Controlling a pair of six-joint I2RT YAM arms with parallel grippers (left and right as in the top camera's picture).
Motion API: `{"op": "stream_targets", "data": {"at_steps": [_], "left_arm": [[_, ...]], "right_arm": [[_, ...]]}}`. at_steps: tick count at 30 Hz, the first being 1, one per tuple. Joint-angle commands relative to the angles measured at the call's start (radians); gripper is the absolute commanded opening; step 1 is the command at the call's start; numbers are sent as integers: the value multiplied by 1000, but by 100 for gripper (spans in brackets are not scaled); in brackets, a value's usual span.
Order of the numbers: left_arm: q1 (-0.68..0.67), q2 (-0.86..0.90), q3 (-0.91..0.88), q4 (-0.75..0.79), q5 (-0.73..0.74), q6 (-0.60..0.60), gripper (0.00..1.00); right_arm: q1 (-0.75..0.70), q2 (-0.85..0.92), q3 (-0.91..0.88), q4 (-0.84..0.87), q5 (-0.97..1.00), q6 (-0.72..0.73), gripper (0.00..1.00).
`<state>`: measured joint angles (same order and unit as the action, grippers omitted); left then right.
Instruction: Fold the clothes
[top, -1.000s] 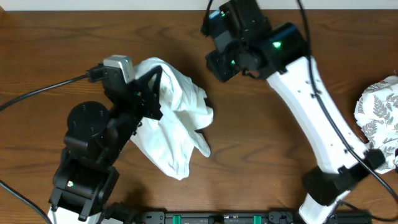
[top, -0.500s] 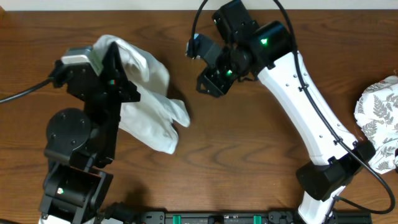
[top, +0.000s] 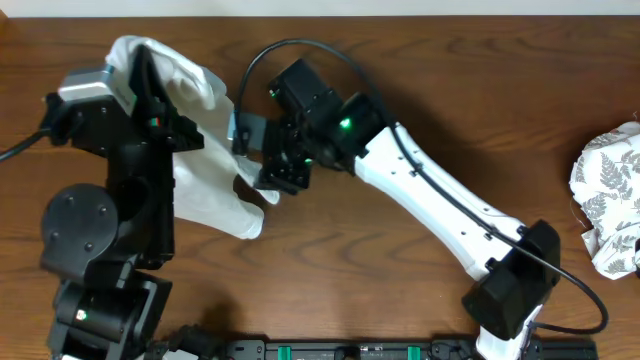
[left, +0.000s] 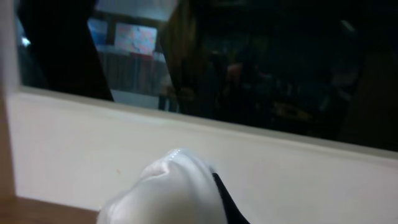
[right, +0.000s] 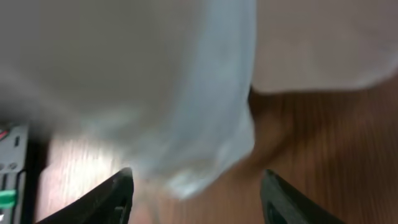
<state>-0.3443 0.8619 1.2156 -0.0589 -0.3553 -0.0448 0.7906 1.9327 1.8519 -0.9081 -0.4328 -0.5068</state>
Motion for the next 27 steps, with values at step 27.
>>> {"op": "stream_targets", "data": {"at_steps": [27], "left_arm": [[-4,36,94,78,-166,175,6]], "right_arm": [[104,-24,-39,158,-55,126,71]]}}
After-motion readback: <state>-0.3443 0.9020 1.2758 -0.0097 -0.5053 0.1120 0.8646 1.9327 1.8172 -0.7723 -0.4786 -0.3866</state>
